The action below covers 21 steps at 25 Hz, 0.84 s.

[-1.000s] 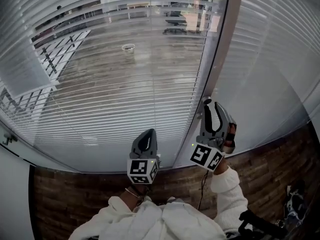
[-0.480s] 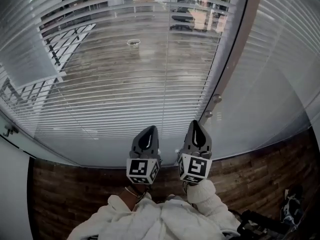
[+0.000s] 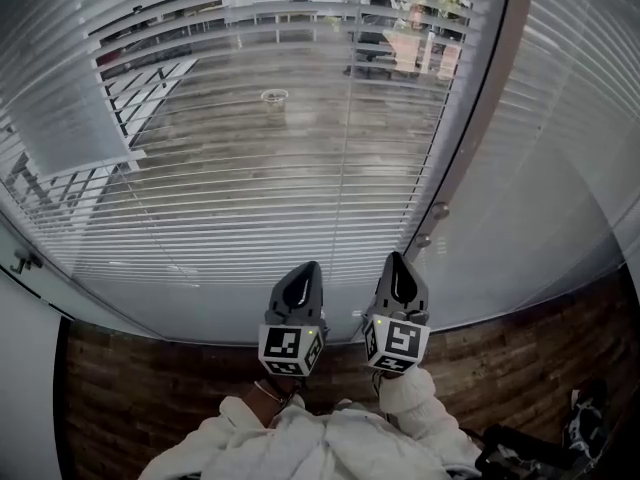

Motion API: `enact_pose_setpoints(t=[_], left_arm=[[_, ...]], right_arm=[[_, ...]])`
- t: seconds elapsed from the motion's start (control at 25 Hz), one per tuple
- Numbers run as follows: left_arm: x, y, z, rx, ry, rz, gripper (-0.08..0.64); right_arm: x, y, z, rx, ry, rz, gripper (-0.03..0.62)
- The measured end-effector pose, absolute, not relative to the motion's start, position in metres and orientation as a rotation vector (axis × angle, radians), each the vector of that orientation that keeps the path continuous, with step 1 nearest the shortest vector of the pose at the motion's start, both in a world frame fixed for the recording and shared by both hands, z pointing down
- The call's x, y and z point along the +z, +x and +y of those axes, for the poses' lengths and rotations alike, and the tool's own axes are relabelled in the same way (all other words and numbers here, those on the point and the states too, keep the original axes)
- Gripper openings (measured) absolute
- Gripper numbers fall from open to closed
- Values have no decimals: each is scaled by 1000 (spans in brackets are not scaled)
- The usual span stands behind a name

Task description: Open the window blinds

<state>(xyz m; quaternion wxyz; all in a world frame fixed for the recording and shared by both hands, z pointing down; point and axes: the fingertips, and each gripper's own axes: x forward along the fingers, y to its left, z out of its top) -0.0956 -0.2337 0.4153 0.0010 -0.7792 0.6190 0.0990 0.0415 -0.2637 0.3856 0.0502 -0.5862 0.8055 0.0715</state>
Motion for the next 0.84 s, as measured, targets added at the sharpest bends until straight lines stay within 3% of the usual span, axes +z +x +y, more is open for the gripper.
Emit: enact_pose_setpoints(t=[0.84], left_arm=[[427, -115, -232, 270, -2417, 1989, -3]], right_arm=[[407, 24, -269, 201, -1779, 2504, 11]])
